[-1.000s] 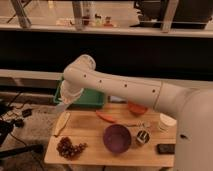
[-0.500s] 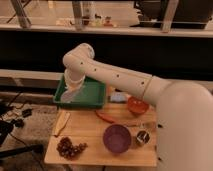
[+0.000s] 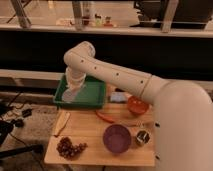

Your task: Place towel in tray

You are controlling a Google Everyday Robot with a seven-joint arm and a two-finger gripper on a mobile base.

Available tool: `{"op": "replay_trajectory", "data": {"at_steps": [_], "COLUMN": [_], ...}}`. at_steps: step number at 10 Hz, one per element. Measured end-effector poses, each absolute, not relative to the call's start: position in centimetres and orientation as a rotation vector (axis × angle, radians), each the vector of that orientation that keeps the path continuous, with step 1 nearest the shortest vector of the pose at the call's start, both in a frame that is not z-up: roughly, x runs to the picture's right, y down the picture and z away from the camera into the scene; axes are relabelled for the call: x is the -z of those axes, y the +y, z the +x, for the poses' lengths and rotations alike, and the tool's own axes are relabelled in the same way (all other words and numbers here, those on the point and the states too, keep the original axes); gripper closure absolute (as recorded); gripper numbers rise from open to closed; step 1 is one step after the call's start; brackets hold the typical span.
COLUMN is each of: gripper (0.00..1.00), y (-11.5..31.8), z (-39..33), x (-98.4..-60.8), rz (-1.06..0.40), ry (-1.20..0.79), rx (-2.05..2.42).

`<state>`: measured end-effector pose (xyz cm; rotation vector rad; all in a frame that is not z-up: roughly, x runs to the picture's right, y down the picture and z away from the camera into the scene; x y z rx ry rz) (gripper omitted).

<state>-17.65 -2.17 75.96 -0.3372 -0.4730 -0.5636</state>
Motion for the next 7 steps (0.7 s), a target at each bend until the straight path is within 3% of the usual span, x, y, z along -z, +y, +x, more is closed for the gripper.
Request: {"op": "replay_trajectory", "data": {"at_steps": [3,7], "gripper": [1.0,1.0], "y": [-2.6,-6.6], "z": [-17.7,-17.2], "x": [-76.1,-78.1], "rz": [-0.323,-0.257], "ry": [-0.469,-0.46], "rx": [0.556,0.508]}}
